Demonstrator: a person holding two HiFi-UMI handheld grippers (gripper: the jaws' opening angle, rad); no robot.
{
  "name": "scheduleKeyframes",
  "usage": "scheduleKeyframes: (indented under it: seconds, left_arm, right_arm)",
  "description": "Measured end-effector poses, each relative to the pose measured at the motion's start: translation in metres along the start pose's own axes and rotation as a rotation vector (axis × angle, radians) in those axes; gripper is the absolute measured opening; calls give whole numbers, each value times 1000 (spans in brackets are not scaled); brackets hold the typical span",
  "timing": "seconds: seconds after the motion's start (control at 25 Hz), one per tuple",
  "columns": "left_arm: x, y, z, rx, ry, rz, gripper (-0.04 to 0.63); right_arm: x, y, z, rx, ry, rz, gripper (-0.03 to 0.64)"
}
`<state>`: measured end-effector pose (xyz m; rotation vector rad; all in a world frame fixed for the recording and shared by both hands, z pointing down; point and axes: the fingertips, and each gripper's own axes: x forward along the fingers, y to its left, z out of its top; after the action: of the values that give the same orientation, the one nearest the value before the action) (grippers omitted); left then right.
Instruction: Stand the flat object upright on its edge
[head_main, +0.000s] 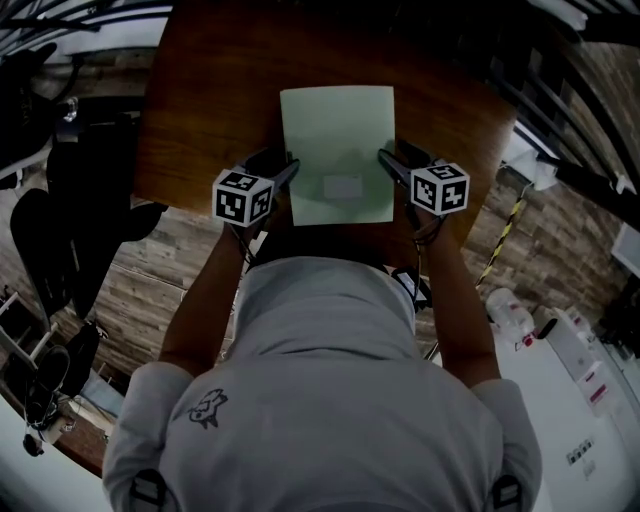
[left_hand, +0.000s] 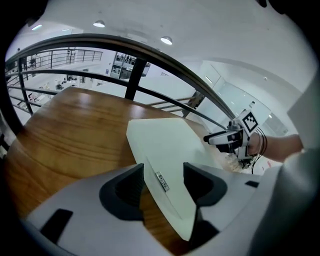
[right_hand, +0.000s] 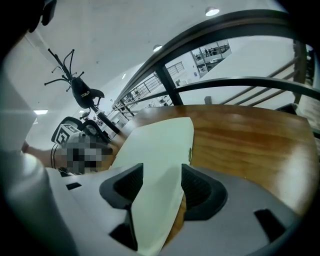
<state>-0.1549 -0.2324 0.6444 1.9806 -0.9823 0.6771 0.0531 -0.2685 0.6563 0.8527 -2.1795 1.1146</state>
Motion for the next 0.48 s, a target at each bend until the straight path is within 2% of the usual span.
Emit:
scheduleKeyframes:
  seconds: [0.48]
  left_arm:
    - [28, 6, -12, -132, 38, -58, 259]
  right_arm:
    - [21, -12, -17, 27, 93, 6, 222]
